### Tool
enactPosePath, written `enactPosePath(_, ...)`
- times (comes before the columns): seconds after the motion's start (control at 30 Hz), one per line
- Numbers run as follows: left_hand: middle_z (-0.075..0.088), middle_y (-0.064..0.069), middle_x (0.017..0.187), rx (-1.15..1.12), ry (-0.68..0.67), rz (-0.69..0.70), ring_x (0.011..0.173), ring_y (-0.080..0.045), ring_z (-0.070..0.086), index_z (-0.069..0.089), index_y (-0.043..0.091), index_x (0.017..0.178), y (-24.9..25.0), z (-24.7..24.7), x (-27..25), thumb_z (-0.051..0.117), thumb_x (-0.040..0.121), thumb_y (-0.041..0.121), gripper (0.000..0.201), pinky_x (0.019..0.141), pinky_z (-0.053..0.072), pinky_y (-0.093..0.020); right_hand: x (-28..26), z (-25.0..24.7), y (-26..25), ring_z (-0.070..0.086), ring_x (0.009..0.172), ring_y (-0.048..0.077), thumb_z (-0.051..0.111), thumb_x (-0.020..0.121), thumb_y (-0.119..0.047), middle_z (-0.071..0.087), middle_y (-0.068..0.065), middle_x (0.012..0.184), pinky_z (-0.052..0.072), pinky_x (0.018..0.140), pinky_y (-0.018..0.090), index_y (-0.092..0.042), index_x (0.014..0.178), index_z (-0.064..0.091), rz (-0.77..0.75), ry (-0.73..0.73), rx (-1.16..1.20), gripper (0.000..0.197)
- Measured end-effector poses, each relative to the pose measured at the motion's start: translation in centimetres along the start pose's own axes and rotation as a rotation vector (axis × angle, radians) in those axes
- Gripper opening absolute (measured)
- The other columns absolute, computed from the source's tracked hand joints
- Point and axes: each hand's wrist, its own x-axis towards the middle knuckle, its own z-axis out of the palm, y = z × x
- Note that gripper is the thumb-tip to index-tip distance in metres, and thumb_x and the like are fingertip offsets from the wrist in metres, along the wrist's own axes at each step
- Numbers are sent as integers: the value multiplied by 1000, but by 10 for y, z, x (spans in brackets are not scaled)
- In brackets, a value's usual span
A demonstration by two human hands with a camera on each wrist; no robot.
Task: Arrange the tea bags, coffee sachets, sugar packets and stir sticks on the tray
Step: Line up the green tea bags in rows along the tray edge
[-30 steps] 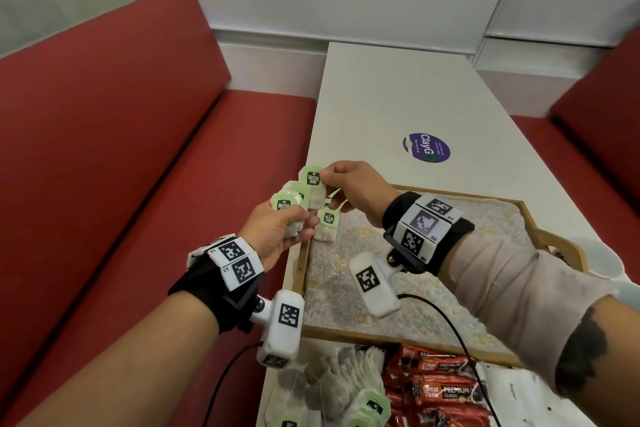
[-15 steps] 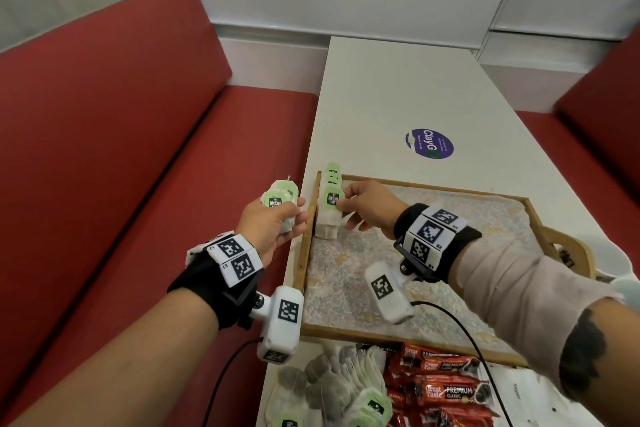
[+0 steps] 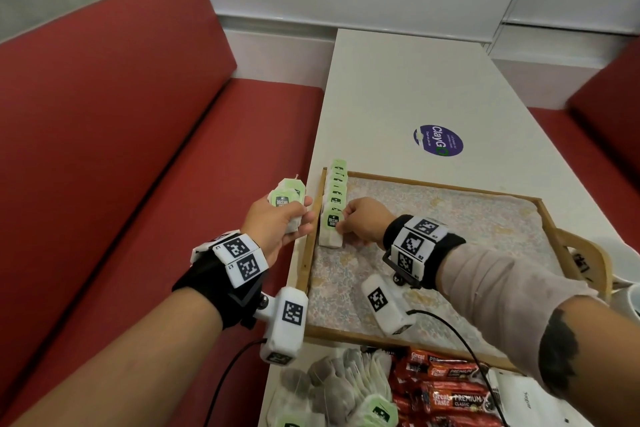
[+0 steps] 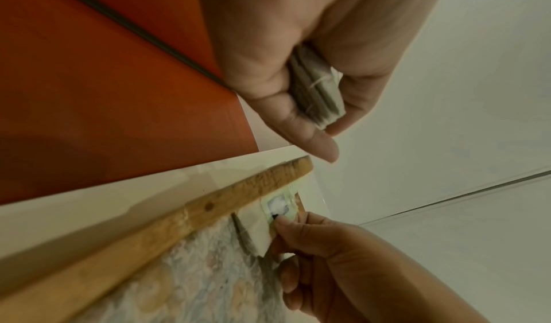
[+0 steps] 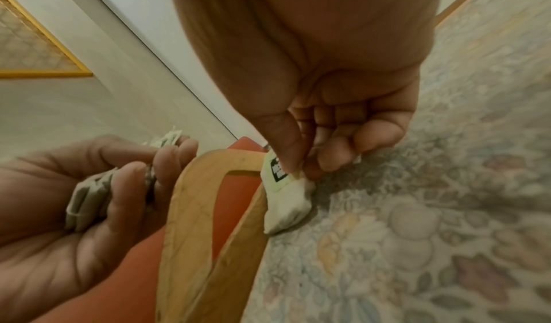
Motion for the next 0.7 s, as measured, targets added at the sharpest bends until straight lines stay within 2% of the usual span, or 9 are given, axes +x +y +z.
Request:
enactPosePath(0.07, 68, -3, 92, -3, -1, 2, 63, -8, 67, 59, 5, 103, 0, 0, 0, 54, 87, -7, 20, 53, 56, -19, 1, 0, -1, 55, 52, 20, 63, 88, -9, 63, 8, 69, 47, 50, 30, -11, 71, 52, 5, 2, -41, 20)
enactPosePath(0.17, 67, -3, 92, -4, -5, 3, 62, -7, 67, 59, 5, 103, 0, 0, 1, 54, 87, -7, 20, 54, 56, -19, 0, -2, -2, 60, 63, 23, 65, 85, -13, 70, 13, 82, 51, 59, 32, -4, 83, 61, -15, 38, -149, 10)
enactPosePath(0.2, 67, -3, 92, -6, -5, 2, 62, -7, 67, 59, 5, 103, 0, 0, 1, 54, 87, -7, 20, 53, 56, -19, -1, -3, -2, 58, 63, 20, 66, 84, -12, 68, 8, 79, 49, 59, 30, -8, 80, 58, -49, 64, -165, 10)
enactPosePath(0.27, 68, -3, 93, -8, -4, 2, 63, -7, 67, 59, 5, 104, 1, 0, 1, 54, 87, -7, 21, 53, 55, -19, -4, -4, -2, 53, 62, 15, 70, 80, -9, 56, -2, 70, 47, 61, 30, -18, 69, 46, -136, 86, -151, 27)
enactPosePath(0.33, 67, -3, 94, -6, -3, 2, 63, -7, 67, 59, 3, 106, 1, 1, 0, 54, 87, -7, 22, 52, 55, -19, -7, -4, -2, 51, 63, 13, 74, 76, -7, 52, -5, 68, 48, 66, 31, -19, 70, 51, -199, 51, -150, 27)
enactPosePath(0.43, 67, -4, 93, -8, -6, 5, 63, -7, 67, 59, 2, 106, 1, 0, 0, 54, 87, -7, 22, 53, 55, -19, -8, 1, 0, 46, 62, 5, 79, 73, -12, 50, -10, 70, 39, 58, 20, -18, 91, 64, -220, -23, -250, 24)
enactPosePath(0.53, 66, -6, 92, -22, -12, 5, 66, -9, 66, 59, 4, 101, 2, 0, -1, 54, 87, -8, 19, 55, 56, -19, -6, 4, -1, 46, 64, 4, 79, 73, -15, 49, -11, 72, 37, 56, 18, -17, 103, 63, -206, -36, -296, 34)
enactPosePath(0.63, 66, -8, 92, -58, -28, 0, 69, -11, 68, 57, 5, 98, 4, -1, -2, 56, 87, -8, 16, 58, 57, -20, -5, 3, -4, 50, 71, 9, 77, 77, -18, 53, -9, 79, 41, 65, 23, -18, 98, 63, -209, -40, -272, 25)
enactPosePath(0.7, 66, -9, 93, -72, -46, -3, 70, -12, 69, 54, 0, 106, 6, -1, -3, 58, 87, -7, 21, 57, 56, -20, -7, 0, -8, 51, 73, 10, 70, 83, -20, 55, -7, 82, 43, 70, 26, -18, 94, 64, -241, 15, -237, 13)
